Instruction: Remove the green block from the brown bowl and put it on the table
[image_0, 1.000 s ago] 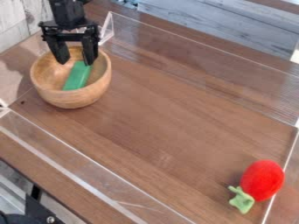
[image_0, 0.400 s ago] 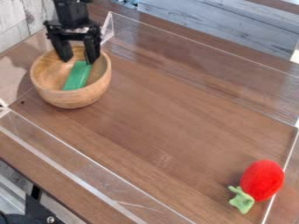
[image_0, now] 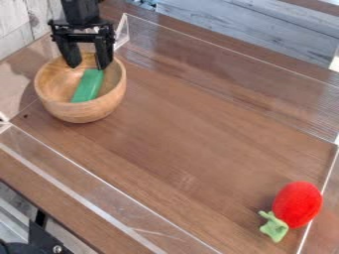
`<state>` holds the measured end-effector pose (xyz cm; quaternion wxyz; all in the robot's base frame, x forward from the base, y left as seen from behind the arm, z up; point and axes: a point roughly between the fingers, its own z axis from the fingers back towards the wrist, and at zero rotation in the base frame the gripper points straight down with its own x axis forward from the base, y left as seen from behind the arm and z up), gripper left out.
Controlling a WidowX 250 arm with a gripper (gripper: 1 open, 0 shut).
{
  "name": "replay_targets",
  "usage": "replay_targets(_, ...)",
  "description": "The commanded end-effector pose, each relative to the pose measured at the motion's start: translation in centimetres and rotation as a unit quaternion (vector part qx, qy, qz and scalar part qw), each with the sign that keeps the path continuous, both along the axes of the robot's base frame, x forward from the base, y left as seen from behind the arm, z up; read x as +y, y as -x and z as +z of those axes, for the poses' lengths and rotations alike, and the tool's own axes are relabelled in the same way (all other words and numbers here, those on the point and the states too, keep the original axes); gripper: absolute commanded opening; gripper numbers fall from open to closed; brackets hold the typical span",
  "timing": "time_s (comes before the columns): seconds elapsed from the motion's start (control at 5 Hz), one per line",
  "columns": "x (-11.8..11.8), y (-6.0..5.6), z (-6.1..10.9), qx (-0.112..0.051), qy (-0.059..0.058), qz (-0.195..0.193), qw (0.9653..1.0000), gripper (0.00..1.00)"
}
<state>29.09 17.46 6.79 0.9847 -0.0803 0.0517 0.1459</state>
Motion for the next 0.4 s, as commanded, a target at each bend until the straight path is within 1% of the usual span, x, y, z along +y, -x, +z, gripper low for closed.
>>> replay_targets(0.0, -0.38, -0.48, 3.01, -0.030, -0.020, -0.005, 0.9993, 1.00)
replay_targets(0.2, -1.21, -0.86, 3.47, -0.023, -0.016, -0.016, 0.9995, 1.00)
